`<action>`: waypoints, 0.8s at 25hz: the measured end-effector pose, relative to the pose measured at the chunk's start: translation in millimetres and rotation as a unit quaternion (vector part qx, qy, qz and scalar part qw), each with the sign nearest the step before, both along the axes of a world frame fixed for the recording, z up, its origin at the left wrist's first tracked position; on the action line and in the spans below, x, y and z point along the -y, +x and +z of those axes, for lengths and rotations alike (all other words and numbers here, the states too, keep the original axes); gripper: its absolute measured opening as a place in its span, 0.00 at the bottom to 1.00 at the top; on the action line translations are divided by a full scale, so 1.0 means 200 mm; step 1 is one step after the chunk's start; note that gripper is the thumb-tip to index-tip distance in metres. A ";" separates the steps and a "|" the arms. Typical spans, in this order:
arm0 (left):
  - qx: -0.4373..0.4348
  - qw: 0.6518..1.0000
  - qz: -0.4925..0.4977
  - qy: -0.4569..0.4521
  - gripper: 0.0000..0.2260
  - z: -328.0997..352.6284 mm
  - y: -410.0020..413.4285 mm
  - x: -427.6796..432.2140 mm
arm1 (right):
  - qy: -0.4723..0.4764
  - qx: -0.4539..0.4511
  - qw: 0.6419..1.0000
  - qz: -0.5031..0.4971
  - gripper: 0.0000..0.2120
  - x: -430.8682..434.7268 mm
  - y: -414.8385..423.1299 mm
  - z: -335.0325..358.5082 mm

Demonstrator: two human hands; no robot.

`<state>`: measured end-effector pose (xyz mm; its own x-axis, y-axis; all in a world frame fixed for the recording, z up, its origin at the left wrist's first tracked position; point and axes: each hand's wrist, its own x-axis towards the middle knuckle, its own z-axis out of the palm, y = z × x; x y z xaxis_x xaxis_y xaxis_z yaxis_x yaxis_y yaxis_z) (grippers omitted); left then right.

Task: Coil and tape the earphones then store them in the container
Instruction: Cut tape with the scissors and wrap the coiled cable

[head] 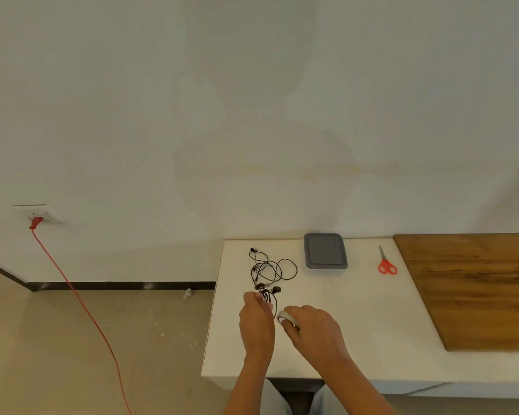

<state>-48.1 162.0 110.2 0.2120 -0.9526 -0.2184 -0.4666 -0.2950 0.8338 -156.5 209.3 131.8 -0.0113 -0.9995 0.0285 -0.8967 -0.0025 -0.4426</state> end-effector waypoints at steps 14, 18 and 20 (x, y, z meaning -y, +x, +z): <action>-0.089 0.996 -0.014 0.001 0.11 -0.37 -0.06 0.12 | 0.065 0.255 0.955 -0.140 0.09 0.01 -0.33 -0.44; -0.082 0.996 -0.014 -0.016 0.10 -0.36 -0.04 0.19 | -0.020 0.079 0.947 -0.312 0.18 0.30 -0.85 -0.72; -0.096 0.995 -0.009 -0.014 0.10 -0.36 -0.04 0.22 | 0.019 0.041 0.943 -0.330 0.21 0.44 -1.05 -0.77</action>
